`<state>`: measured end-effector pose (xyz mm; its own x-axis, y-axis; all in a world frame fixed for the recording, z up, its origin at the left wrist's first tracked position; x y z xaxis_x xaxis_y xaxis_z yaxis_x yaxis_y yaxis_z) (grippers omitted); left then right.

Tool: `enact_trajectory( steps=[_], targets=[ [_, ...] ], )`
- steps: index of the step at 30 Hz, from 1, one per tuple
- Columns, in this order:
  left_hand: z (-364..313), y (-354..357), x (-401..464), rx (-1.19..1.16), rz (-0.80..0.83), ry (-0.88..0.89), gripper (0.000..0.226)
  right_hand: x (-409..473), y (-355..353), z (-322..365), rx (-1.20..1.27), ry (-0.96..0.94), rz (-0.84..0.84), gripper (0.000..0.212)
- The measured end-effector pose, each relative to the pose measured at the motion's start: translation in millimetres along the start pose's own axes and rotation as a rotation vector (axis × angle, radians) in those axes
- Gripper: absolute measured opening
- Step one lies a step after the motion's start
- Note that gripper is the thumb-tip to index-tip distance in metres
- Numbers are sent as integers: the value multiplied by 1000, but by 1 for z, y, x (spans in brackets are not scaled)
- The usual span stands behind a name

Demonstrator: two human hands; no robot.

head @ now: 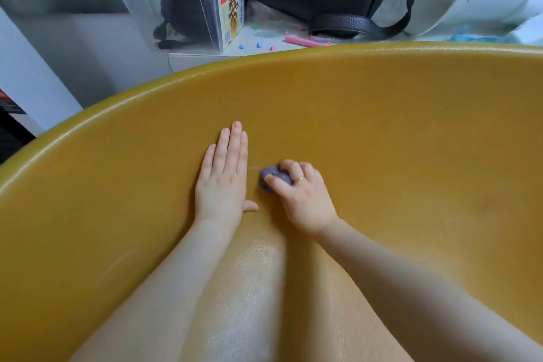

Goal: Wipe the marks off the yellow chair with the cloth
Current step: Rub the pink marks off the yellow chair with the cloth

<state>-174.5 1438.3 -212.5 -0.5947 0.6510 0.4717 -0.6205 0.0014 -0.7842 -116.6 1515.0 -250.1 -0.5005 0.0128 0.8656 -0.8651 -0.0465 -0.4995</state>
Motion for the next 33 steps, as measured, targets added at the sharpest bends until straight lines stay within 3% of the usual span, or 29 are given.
enact_trajectory(
  steps=[3, 6, 11, 15, 18, 21, 25, 29, 33],
  targets=[
    [1, 5, -10, -48, 79, 21, 139, -45, 3, 12, 17, -2, 120, 36],
    [17, 3, -19, -41, 141, 10, 128, -23, 0, 11, -34, -52, 146, 36],
    [42, -4, -30, 13, 188, -27, 128, 107, -44, -32, -109, 204, -171, 35],
    [45, -4, -33, 16, 196, -21, 129, 154, -51, -29, -109, 302, -292, 30],
    [46, -4, -31, 2, 184, -33, 129, 110, -21, -8, -62, 274, -247, 37],
    [46, -1, -30, -7, 181, -45, 128, 15, 14, 41, 56, 121, -38, 38],
    [46, 1, -31, -12, 172, -49, 129, -48, 14, 61, 120, 167, 84, 28],
    [43, -3, -32, -25, 173, -58, 128, -4, 9, 56, 67, -28, 138, 31],
    [44, -6, -32, -58, 171, -55, 126, 96, -9, 21, -46, 140, -108, 31]
  ],
)
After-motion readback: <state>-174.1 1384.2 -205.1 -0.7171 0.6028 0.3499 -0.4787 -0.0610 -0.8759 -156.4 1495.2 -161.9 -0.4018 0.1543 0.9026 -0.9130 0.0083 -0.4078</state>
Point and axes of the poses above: each hand's wrist, its own x-axis towards the middle knuckle, its own y-axis out of the palm, z = x × y, the point moved 10 cm from there along x, towards the middle knuckle, and after that the axes turned 13 degrees about -z, right-handed, at the moved point
